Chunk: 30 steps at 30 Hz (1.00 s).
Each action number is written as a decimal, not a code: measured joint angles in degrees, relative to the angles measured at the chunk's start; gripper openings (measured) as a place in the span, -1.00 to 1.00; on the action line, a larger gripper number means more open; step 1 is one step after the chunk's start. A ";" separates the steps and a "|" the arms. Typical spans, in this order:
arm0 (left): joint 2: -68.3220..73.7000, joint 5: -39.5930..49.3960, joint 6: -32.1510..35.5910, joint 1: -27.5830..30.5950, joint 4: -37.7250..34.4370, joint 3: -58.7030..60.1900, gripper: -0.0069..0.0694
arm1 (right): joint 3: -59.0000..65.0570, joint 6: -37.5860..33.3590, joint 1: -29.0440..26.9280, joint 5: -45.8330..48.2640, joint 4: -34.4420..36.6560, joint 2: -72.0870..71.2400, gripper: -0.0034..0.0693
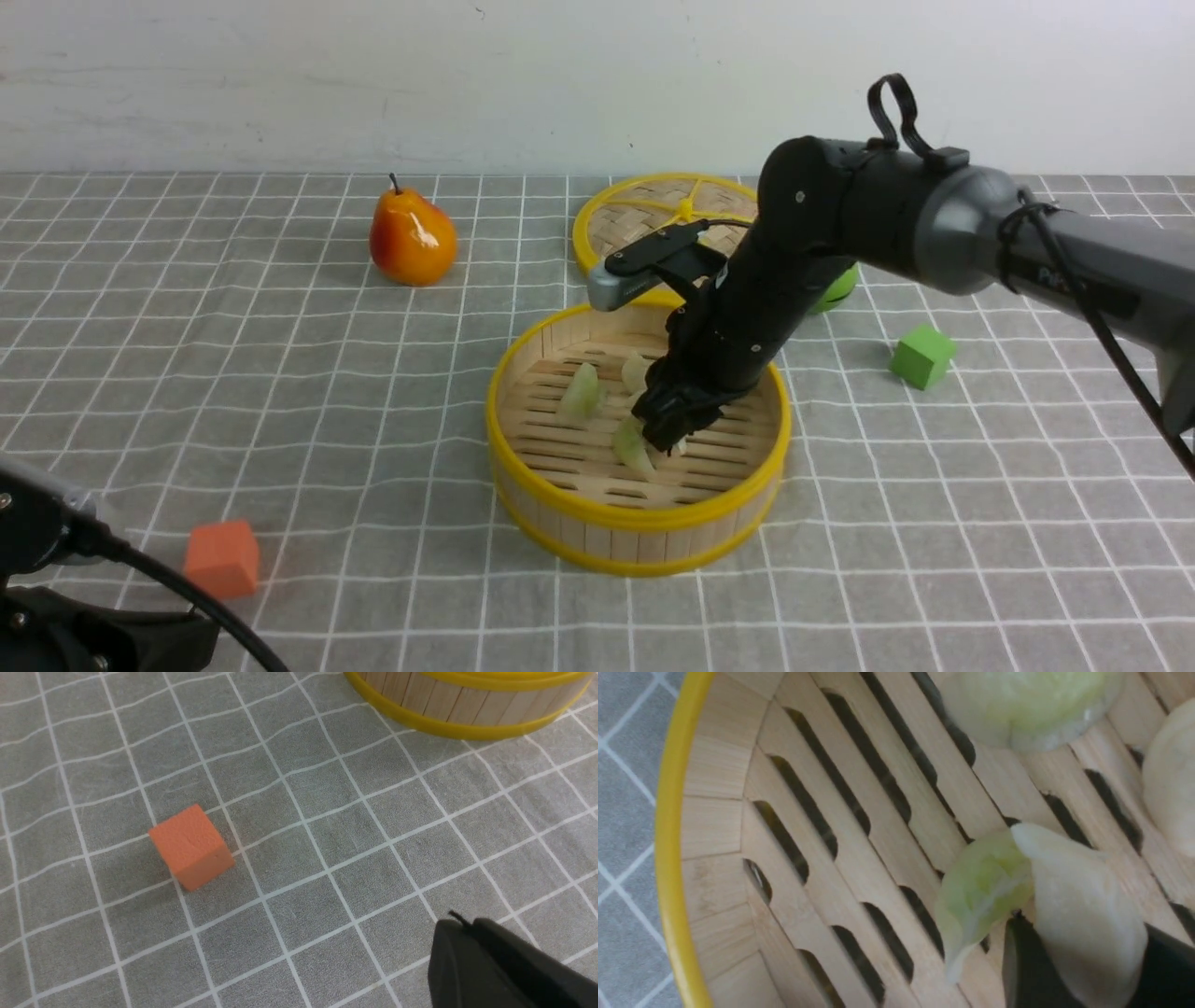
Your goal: Put the dumplings into the steamer on the table with the grey tablecloth.
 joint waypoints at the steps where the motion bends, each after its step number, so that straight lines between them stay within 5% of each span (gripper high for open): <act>1: 0.00 0.00 0.00 0.00 0.00 0.00 -0.75 | -0.05 0.00 0.00 0.07 -0.86 0.00 -0.27; 12: 0.00 0.00 0.00 0.00 0.00 0.00 -0.72 | -0.33 0.06 0.00 0.23 -3.93 0.25 -0.24; 19: 0.00 0.00 0.00 0.00 0.00 0.00 -0.71 | -0.85 5.99 0.00 1.42 -4.76 0.30 0.42; 22: 0.00 0.00 0.00 0.00 0.00 0.00 -0.70 | -4.20 9.71 0.00 5.45 -7.63 0.18 0.54; 26: 0.00 0.00 0.00 0.00 0.00 0.00 -0.69 | -9.73 13.86 0.00 11.95 -13.30 -2.27 0.44; 30: 0.00 0.00 0.00 0.00 0.00 0.00 -0.69 | -12.48 16.80 0.00 15.55 -18.94 -12.07 -0.15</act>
